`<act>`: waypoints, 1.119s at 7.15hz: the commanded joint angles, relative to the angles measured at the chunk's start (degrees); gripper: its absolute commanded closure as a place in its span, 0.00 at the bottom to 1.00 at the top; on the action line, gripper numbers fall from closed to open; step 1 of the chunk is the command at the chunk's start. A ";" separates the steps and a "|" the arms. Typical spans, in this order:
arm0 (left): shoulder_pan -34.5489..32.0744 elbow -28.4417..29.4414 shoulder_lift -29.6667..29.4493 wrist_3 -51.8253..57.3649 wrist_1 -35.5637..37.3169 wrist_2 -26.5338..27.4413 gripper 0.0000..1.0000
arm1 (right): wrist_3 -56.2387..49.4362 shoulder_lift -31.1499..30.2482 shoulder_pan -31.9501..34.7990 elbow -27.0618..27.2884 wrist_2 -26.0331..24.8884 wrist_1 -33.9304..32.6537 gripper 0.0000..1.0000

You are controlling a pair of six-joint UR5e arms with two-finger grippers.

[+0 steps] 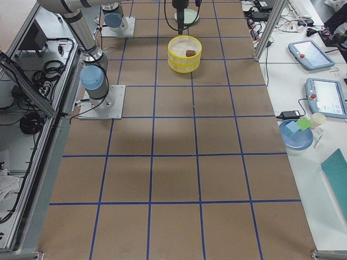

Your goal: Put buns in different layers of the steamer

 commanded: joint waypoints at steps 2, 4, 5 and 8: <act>-1.33 -0.69 0.45 -2.19 0.11 -1.26 0.00 | 0.00 -0.09 0.01 0.09 0.26 -0.01 0.00; -3.78 -0.78 0.28 -4.81 0.38 -1.25 0.00 | -0.09 0.00 0.01 0.00 0.35 -0.01 0.00; -4.32 -0.78 0.10 -5.36 0.46 -1.25 0.00 | 0.00 0.00 0.01 0.00 0.09 -0.01 0.00; -4.41 -1.56 -0.60 -4.75 1.17 -1.69 0.00 | -0.09 0.00 -0.08 0.00 -0.18 0.08 0.00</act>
